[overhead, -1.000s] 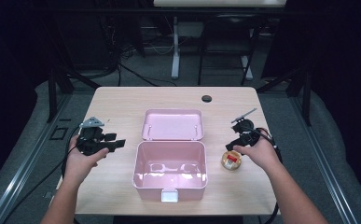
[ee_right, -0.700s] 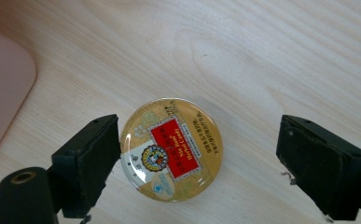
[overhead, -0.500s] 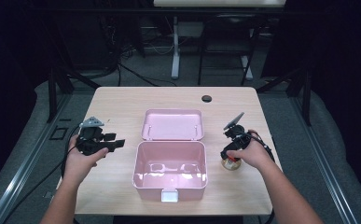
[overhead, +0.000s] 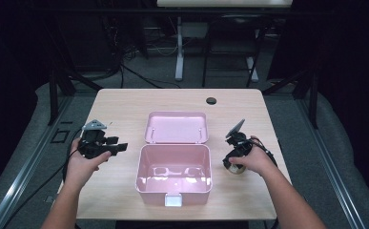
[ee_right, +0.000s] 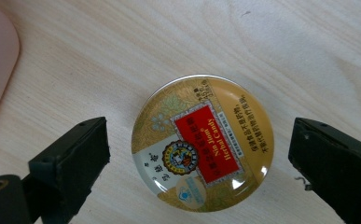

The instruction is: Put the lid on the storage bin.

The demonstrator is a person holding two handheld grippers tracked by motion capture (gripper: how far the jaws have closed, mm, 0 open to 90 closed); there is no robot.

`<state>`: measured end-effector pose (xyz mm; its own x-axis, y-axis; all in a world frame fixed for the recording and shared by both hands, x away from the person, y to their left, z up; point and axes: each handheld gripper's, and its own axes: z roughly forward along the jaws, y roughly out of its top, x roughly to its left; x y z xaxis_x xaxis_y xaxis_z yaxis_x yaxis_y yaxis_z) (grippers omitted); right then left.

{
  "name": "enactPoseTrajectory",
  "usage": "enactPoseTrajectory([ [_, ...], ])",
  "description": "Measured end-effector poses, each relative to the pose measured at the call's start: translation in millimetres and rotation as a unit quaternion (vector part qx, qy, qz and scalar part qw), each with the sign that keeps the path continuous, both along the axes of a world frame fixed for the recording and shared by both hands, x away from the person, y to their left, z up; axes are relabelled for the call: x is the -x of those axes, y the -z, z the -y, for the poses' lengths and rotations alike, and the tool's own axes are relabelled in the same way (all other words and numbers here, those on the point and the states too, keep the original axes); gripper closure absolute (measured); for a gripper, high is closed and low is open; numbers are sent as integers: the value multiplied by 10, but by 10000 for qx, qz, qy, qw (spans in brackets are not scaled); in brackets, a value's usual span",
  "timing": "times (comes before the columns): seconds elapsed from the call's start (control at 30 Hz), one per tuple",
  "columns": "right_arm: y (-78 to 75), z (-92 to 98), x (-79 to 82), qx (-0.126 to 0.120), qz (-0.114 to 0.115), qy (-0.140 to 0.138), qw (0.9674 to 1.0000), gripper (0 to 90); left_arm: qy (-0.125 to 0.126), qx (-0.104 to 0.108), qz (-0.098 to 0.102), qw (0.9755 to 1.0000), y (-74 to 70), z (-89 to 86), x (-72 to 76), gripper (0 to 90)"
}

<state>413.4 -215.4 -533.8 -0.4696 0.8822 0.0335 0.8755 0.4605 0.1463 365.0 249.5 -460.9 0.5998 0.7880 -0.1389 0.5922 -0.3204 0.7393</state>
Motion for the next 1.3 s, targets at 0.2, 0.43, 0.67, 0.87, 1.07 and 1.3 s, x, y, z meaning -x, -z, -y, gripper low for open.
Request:
enactPoseTrajectory([
  [0.2,41,-2,-3,-32,-64,33,10000,112,21,-23,-68,10000,2,-1,-1,475],
  [0.43,87,7,-11,-12,-188,115,9998,137,26,-26,-86,10000,9,-5,-6,475],
  [0.67,135,9,-19,19,-274,147,9995,150,3,-21,-65,10000,15,-1,-7,475],
  [0.87,151,14,-25,-12,-252,140,9996,163,7,-35,-99,9999,21,-6,-14,475],
  [1.07,153,17,-36,52,-320,152,9994,189,12,-26,-101,9999,17,-11,-13,475],
  [1.3,160,15,-37,13,-339,211,9992,194,10,-32,-99,9999,18,-12,-15,475],
])
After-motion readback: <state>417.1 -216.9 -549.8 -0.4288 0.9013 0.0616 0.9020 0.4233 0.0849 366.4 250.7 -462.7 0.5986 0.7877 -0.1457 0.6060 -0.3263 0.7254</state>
